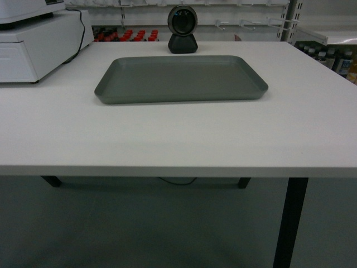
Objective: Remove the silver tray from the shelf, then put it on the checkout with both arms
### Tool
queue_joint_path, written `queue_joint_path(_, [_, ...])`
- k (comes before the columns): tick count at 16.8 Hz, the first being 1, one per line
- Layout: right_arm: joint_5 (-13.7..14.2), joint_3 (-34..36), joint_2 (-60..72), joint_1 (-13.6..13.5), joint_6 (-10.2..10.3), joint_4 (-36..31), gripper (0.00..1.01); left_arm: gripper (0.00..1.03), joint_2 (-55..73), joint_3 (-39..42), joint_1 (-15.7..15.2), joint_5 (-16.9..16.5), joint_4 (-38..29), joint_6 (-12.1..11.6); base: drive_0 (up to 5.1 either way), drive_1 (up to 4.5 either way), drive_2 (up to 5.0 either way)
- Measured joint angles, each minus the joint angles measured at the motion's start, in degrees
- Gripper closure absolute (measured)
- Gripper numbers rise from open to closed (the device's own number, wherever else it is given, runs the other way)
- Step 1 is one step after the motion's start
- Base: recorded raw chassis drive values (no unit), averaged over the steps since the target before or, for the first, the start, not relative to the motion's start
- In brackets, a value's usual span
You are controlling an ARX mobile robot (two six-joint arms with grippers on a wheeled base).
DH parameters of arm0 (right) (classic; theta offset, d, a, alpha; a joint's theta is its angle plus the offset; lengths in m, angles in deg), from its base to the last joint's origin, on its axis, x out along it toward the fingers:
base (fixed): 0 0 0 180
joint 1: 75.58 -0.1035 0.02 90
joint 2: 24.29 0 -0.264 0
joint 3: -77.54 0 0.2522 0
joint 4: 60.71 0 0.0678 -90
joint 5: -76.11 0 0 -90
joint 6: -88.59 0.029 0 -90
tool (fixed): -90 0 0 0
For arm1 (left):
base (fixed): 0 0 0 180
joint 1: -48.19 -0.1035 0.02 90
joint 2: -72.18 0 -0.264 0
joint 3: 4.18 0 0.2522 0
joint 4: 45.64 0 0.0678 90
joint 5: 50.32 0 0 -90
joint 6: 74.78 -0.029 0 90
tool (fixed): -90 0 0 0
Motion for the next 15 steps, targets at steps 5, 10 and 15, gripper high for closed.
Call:
queue_joint_path(5, [0.0, 0.0, 0.0, 0.0, 0.0, 0.2, 0.03, 0.05, 0.0, 0.0, 0.0, 0.0, 0.0, 0.0, 0.0, 0.00, 0.0])
queue_joint_path(10, [0.0, 0.0, 0.0, 0.0, 0.0, -0.1, 0.03, 0.05, 0.0, 0.0, 0.0, 0.0, -0.1, 0.0, 0.0, 0.00, 0.0])
queue_joint_path(15, [0.0, 0.0, 0.0, 0.0, 0.0, -0.1, 0.03, 0.05, 0.0, 0.0, 0.0, 0.0, -0.1, 0.0, 0.0, 0.00, 0.0])
